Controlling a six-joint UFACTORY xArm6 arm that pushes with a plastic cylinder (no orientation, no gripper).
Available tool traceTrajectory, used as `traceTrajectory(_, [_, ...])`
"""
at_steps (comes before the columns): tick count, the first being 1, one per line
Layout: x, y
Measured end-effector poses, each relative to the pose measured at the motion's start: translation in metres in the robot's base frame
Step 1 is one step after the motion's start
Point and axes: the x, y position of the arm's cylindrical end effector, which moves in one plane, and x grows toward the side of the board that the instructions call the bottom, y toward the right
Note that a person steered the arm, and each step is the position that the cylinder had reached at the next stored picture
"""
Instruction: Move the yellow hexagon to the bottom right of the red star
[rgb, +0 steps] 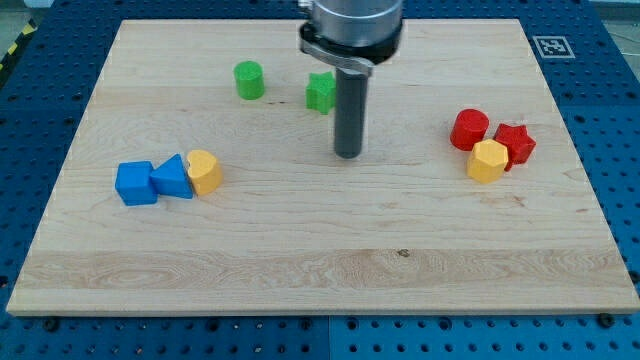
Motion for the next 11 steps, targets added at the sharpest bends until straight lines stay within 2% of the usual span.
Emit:
traceTrajectory(4, [0.009,0.089])
traceTrajectory(7, [0.014,0.13])
traceTrajectory(8, [0.026,0.145])
traceTrajectory(10, [0.089,0.159])
traceTrajectory(11, [0.104,0.189])
